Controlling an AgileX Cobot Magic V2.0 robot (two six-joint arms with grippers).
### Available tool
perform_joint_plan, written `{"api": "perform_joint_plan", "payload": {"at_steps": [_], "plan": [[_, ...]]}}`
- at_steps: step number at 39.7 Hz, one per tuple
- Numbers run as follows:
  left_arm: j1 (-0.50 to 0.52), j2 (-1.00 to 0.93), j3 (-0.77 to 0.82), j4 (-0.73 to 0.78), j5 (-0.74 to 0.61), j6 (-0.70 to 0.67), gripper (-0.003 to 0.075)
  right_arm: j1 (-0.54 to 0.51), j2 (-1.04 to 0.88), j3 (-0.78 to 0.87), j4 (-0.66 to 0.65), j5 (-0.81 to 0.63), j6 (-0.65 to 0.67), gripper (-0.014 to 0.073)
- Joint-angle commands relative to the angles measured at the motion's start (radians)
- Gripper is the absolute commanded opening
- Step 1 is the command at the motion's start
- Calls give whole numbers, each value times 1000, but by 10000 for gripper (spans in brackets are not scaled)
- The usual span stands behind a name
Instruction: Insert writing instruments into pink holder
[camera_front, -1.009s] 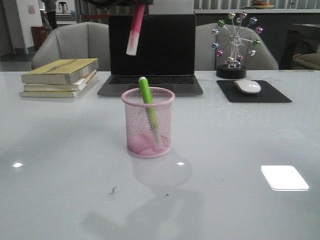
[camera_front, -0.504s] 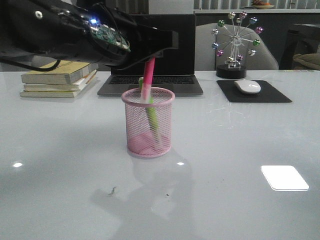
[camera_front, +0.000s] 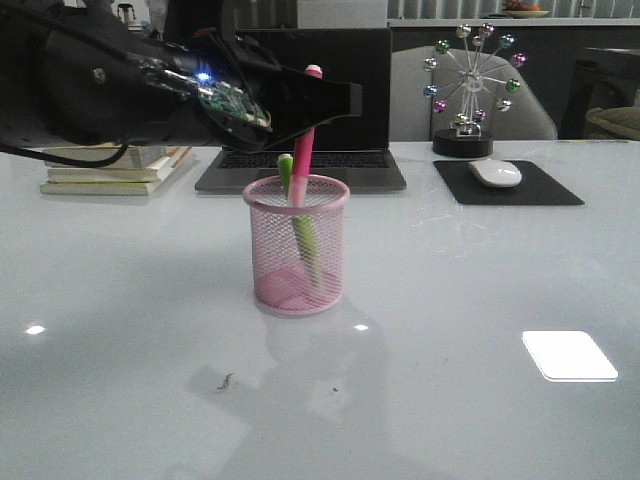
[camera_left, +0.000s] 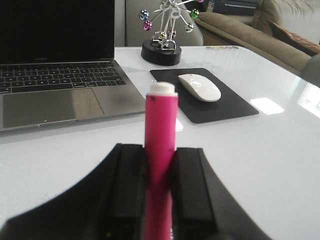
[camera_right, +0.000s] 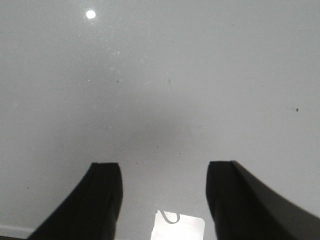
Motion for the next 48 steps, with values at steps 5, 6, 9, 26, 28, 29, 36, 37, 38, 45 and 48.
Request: {"api": "perform_joint_plan", "payload": {"at_steps": [5, 6, 9, 26, 28, 29, 36, 37, 38, 45, 48], "plan": [[-7, -48, -28, 8, -92, -7, 325, -8, -22, -27, -6, -40, 0, 486], [-7, -48, -28, 8, -92, -7, 347, -8, -22, -27, -6, -40, 0, 486], [-7, -48, -28, 8, -92, -7, 391, -8, -22, -27, -6, -40, 0, 486], [43, -245, -28, 3, -84, 304, 393, -8, -22, -27, -6, -45, 0, 486], [62, -286, -28, -9, -82, 343, 393, -8, -22, -27, -6, -46, 0, 486], [75, -303, -28, -21, -80, 361, 393, -8, -22, -27, -6, -46, 0, 486], [188, -438, -28, -85, 7, 423, 393, -8, -22, -27, -6, -46, 0, 486], [212, -460, -28, -87, 30, 433, 393, -8, -22, -27, -6, -46, 0, 486], [229, -483, -28, -87, 60, 446, 393, -8, -22, -27, -6, -46, 0, 486], [368, -631, 3, -87, 205, 511, 380, -8, -22, -27, -6, -53, 0, 486], [426, -695, 28, -87, 240, 512, 359, -8, -22, -27, -6, -63, 0, 486]]}}
